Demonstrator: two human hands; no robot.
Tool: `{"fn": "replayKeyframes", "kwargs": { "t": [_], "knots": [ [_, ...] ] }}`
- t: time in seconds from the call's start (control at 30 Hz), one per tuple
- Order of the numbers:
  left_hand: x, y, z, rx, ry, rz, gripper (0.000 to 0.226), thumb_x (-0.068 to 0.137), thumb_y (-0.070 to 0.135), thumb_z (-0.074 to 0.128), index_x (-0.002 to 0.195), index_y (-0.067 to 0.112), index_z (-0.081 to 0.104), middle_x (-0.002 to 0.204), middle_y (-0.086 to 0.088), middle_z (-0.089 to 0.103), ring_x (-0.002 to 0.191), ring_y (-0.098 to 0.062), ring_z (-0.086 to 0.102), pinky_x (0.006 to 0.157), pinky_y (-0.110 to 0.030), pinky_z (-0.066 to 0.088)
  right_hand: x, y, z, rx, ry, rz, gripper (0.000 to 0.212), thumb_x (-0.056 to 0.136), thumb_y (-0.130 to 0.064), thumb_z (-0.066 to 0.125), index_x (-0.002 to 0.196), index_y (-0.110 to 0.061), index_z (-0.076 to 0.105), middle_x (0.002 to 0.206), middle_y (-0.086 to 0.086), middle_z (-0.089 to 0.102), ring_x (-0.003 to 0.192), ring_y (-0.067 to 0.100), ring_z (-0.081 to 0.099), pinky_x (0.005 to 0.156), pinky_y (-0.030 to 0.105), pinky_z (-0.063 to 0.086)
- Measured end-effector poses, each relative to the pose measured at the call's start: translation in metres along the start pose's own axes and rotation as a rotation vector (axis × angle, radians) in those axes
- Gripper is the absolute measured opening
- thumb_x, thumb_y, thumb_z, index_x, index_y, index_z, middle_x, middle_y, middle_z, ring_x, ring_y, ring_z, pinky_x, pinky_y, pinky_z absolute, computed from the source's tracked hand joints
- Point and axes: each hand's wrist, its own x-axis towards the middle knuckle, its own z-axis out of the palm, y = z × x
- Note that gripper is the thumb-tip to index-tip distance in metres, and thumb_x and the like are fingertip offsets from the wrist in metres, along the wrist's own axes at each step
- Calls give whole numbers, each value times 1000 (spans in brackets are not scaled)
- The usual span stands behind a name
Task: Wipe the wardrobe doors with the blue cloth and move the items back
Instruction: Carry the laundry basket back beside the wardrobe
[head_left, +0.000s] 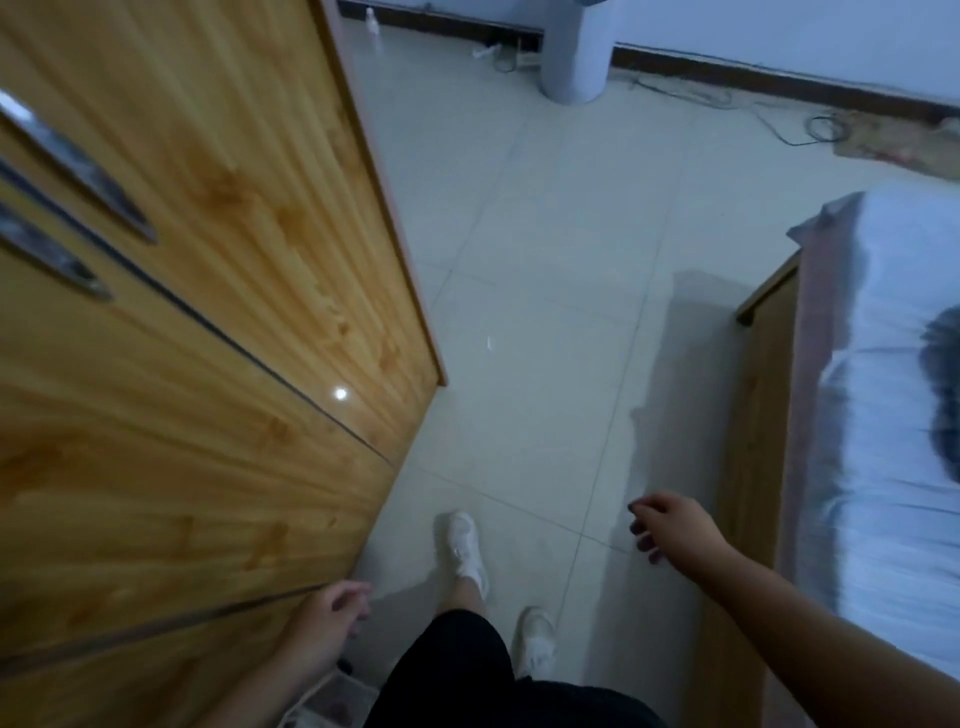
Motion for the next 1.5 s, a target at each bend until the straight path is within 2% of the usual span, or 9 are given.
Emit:
{"fn": "replayKeyframes", "kwargs": {
  "t": [0.1,0.27,0.43,0.6,0.8,1.03,1.23,1.33,1.5],
  "knots": [
    [48,27,-3,7,-12,-31,22,104,1,51,116,-7,68,85,-16,68,64,-22,53,37,-14,40,29,-52,-18,19,61,-54,17,102,-15,56,109,-8,69,95,17,72,75,28,67,66,40,56],
    [125,123,-6,79,-146,22,21,104,8,54,119,2,68,85,-12,67,66,-22,54,53,-24,33,65,-106,-37,-2,116,-50,12,103,-18,56,105,-17,68,94,10,73,83,29,71,67,38,57],
    [173,271,-6,209,-240,211,23,105,10,52,123,7,66,97,-10,69,71,-18,56,47,-20,40,77,-88,-43,31,117,110,10,102,-20,56,102,-22,67,93,9,72,78,25,69,61,30,57],
    [206,409,6,253,-217,362,24,106,12,51,124,8,67,113,-18,73,77,-18,60,57,-22,42,97,-52,-54,64,116,323,12,101,-21,58,95,-21,68,88,9,72,65,20,66,49,24,51],
    [241,503,36,301,-204,401,19,105,12,53,116,13,68,102,-8,72,82,-21,67,52,-12,45,164,-60,-96,109,159,391,12,100,-23,58,102,-20,69,83,5,73,67,19,69,51,23,49],
    [275,563,38,359,-153,294,12,105,24,56,108,27,67,98,3,75,79,-16,71,63,-27,49,283,-190,-205,63,106,185,17,101,-24,57,115,-21,66,93,2,72,77,18,70,56,25,50],
    [329,609,37,303,-115,180,16,105,17,56,98,18,71,91,-8,76,63,-21,65,51,-24,42,378,-333,-295,50,130,27,19,102,-18,53,115,-16,67,98,7,72,79,23,70,65,35,55],
    [367,655,49,255,-106,180,17,105,15,56,99,15,72,85,-9,74,59,-17,61,44,-17,42,427,-383,-321,61,153,12,20,102,-15,52,115,-11,68,98,12,72,75,22,66,62,35,51],
    [426,782,57,270,-211,240,16,106,20,54,99,23,69,94,-7,74,69,-17,62,60,-27,46,488,-426,-346,38,171,115,17,102,-14,54,111,-12,68,94,11,72,77,27,68,64,35,54]
  ]
}}
